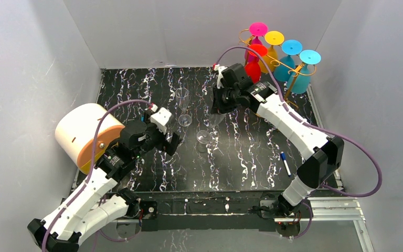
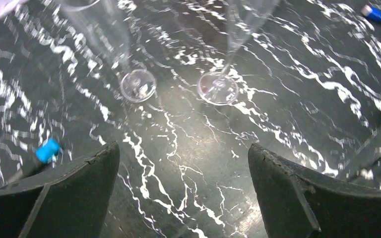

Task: Take the wine glass off the wine glass rack
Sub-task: Place the wine glass at the center of the board.

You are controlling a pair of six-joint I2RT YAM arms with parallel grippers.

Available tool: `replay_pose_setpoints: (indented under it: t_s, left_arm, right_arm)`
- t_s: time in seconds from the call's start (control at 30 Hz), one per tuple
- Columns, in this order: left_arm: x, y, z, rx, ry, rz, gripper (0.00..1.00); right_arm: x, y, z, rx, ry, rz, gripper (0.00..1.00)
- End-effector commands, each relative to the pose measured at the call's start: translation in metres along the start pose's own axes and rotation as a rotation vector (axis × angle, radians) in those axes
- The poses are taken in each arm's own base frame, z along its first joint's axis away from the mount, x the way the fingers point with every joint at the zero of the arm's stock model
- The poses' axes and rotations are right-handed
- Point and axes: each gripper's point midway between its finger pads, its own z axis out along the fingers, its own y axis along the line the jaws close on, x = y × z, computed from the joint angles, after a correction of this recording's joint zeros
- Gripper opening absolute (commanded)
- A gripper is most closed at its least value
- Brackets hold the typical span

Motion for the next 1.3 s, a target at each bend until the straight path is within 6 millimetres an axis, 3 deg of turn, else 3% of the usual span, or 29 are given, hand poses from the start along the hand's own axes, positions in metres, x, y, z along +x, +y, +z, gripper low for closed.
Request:
replay_pose_setpoints:
  t_s: [0.0, 0.33, 0.63, 1.13, 1.27]
  left_arm:
    - [-0.007, 0.039, -0.009, -0.28, -0.02, -0.276, 0.98]
    - [0.012, 0.04, -0.008, -0.361, 0.119, -0.45, 0.98]
    - [0.012, 0.04, -0.012, -0.372, 0.125, -0.48, 0.98]
    - [0.006, 0.045, -0.021, -0.396, 0.117, -0.453, 0.98]
    - [0.002, 0.047, -0.024, -0.401, 0.108, -0.447, 0.98]
  right_arm:
    - [-0.048, 0.001, -0.008, 0.089, -0.181, -0.05, 0.01]
    - [-0.071, 0.004, 0.027, 0.151, -0.181, -0.075, 0.01]
    - [-0.088, -0.002, 0.054, 0.207, -0.168, -0.07, 0.01]
    - [-0.081, -0.016, 0.094, 0.263, -0.084, -0.124, 0.01]
    - [-0.083, -0.017, 0.101, 0.267, -0.079, -0.132, 0.1]
